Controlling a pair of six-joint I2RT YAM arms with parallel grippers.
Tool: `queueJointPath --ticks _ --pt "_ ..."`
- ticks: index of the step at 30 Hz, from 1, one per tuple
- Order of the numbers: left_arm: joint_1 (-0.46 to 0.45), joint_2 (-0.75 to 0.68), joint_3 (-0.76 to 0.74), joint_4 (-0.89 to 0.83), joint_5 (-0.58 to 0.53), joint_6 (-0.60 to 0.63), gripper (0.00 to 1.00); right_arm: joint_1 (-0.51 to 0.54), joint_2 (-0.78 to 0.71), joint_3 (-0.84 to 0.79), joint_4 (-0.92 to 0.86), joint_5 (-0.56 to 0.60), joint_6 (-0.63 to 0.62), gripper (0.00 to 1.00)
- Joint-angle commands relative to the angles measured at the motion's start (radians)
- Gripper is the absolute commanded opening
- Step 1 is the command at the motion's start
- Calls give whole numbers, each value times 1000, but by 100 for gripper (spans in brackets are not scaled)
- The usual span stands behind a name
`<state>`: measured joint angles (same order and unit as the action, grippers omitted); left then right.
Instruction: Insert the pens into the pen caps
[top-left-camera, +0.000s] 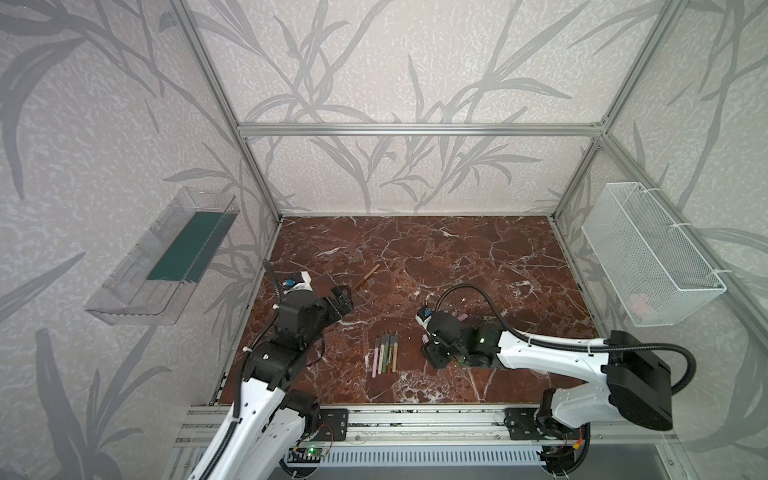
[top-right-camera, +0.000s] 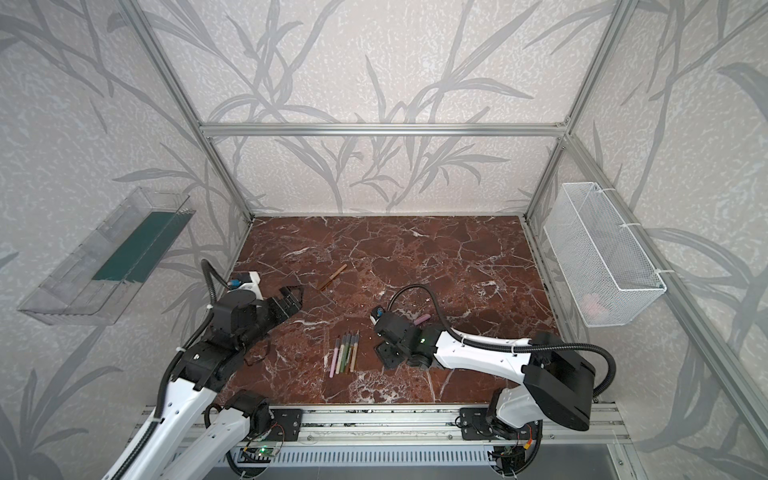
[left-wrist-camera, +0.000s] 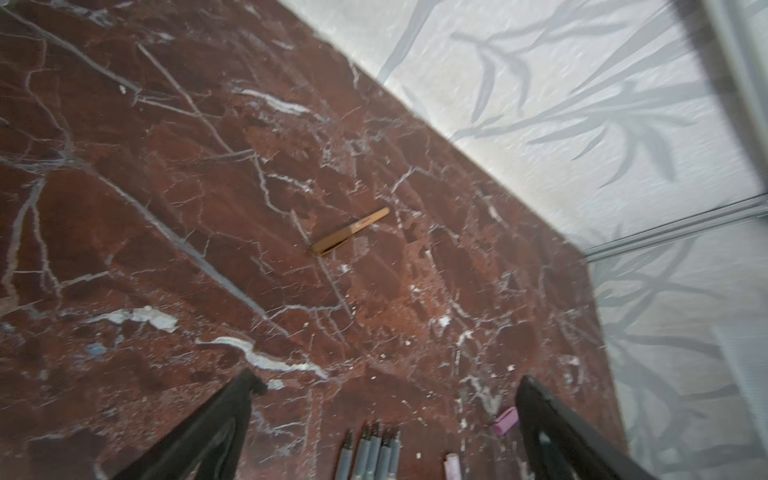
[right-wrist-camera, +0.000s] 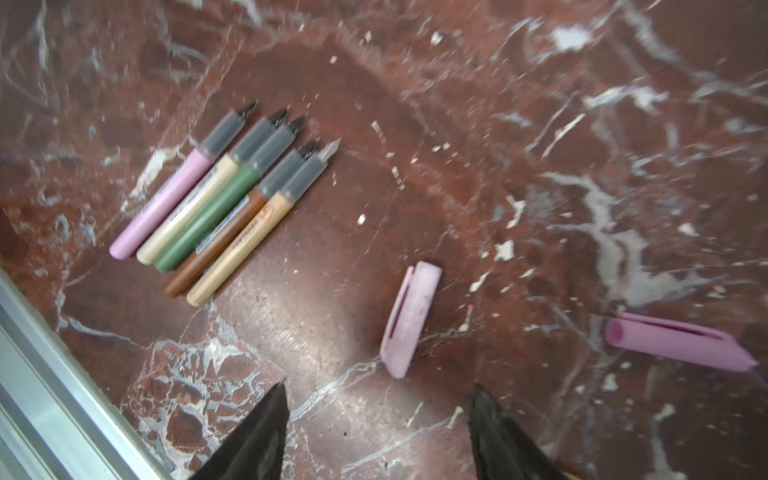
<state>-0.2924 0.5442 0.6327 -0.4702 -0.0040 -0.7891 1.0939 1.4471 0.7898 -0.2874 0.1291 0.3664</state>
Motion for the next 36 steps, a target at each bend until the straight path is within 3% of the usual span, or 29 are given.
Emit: queueJointPath --ticks 1,6,14,17,21,28,32,36 --pt "-2 -172 -99 62 87 -21 99 45 24 5 -28 79 36 68" --pt "-2 -300 -220 120 168 -25 99 92 63 6 -70 114 66 67" --pt "-4 -181 -173 -17 313 -7 98 93 147 23 -155 248 127 55" --pt "-7 -147 -126 -165 285 30 98 81 153 13 -139 257 131 54" --pt "-44 -127 -160 -137 378 -8 94 25 182 6 -102 241 125 50" --pt "-125 -155 -186 -173 261 -36 94 1 244 63 -59 201 107 45" --pt "-127 -156 -181 -191 229 -41 94 23 173 10 -83 281 144 46" --pt "-129 -156 -164 -220 188 -39 94 76 124 -3 -76 285 145 50"
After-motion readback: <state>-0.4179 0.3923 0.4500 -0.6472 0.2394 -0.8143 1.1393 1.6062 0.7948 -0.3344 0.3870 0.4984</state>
